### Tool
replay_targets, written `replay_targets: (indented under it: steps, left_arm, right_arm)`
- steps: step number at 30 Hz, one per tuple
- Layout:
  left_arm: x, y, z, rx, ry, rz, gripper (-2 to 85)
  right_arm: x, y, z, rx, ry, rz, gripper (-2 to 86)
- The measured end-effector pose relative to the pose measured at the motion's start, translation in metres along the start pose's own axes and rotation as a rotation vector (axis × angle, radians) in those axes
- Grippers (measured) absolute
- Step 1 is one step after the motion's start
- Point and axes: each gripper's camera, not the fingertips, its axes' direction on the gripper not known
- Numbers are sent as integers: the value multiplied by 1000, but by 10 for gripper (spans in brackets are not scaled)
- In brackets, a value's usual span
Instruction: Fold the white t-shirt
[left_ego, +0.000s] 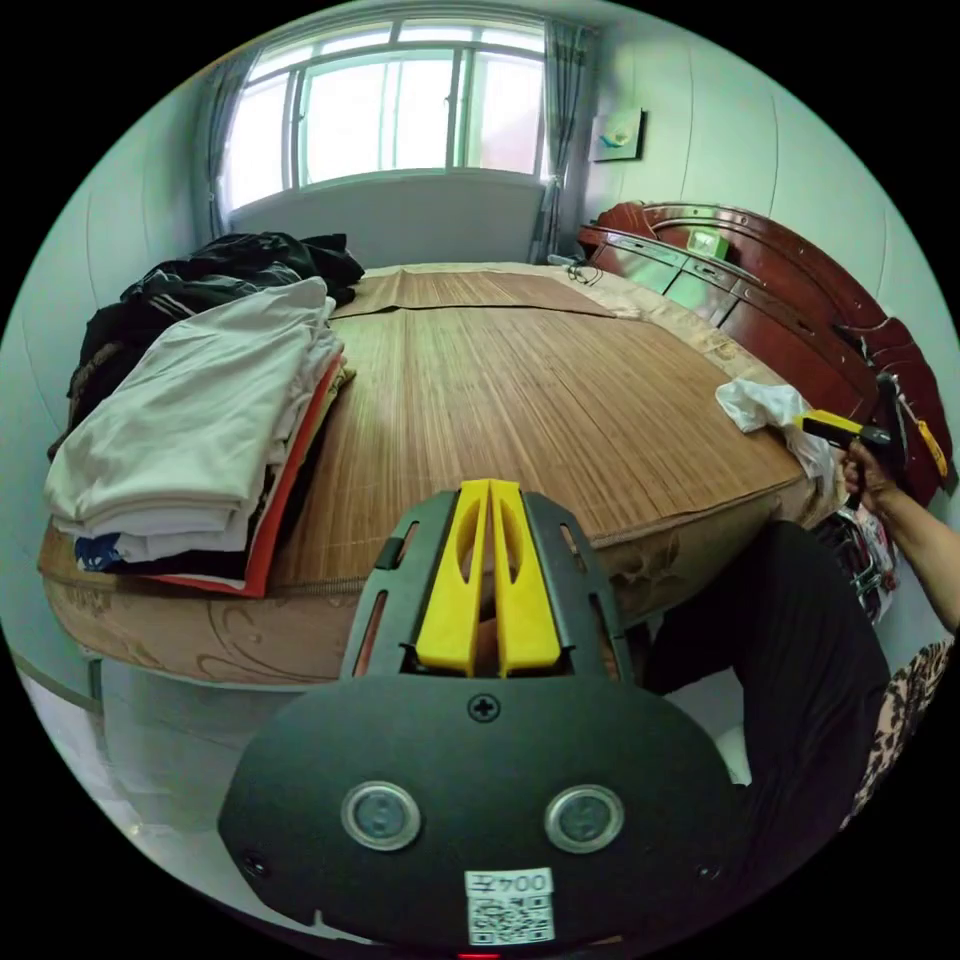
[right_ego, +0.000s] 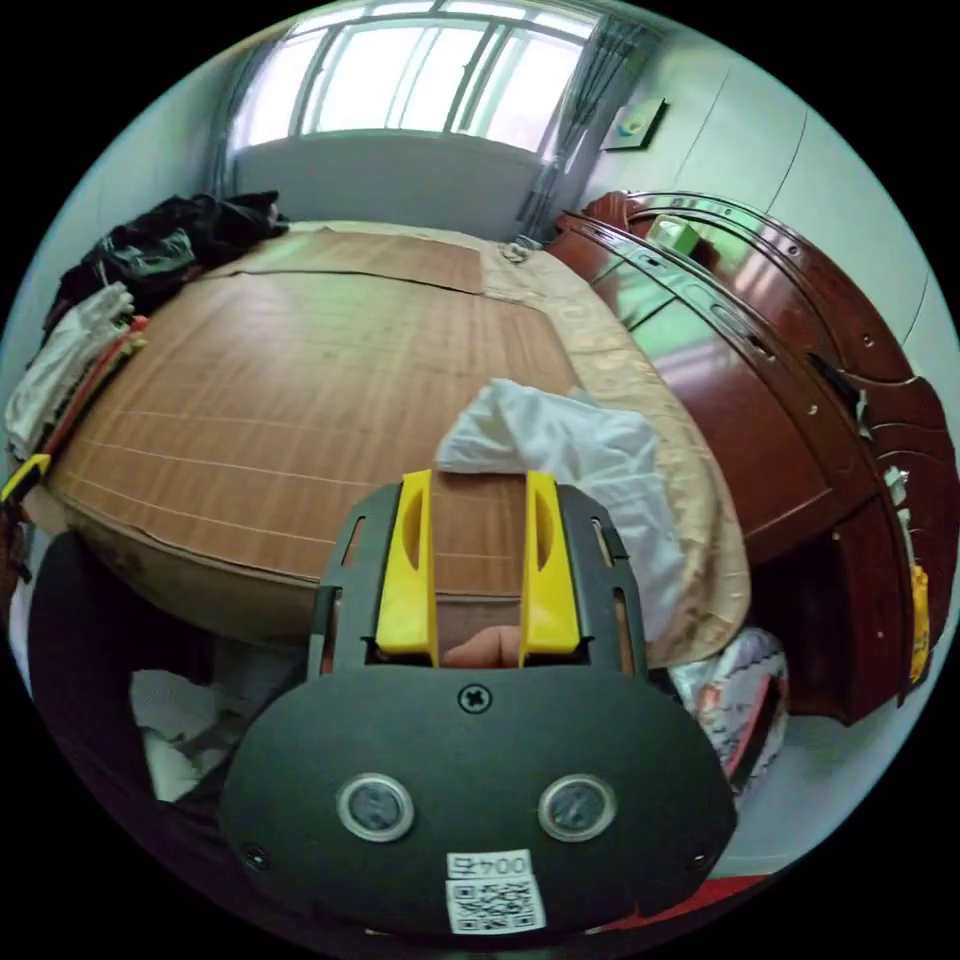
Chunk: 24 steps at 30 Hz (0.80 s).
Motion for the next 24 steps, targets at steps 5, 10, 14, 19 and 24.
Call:
replay_targets:
  steps: [5,10,14,19,24]
  left_arm:
    - [17,37,37,-64,-31,11,8]
    - [19,62,62,-89,-91,2,8]
    - [16,79,90,-137,-106,5,7]
    - [8,97,118,-173,-119,3,7]
    - [-11,118,137,-179,-110,-32,6]
  right_arm:
    - [20,15,48,-111,254,-165,178]
    - [35,25,107,-266,483,-280,128]
    - [74,11,100,-262,415,-218,49]
    - [115,-23,2,29,-176,57,49]
    - [25,-10,-28,126,-399,-112,55]
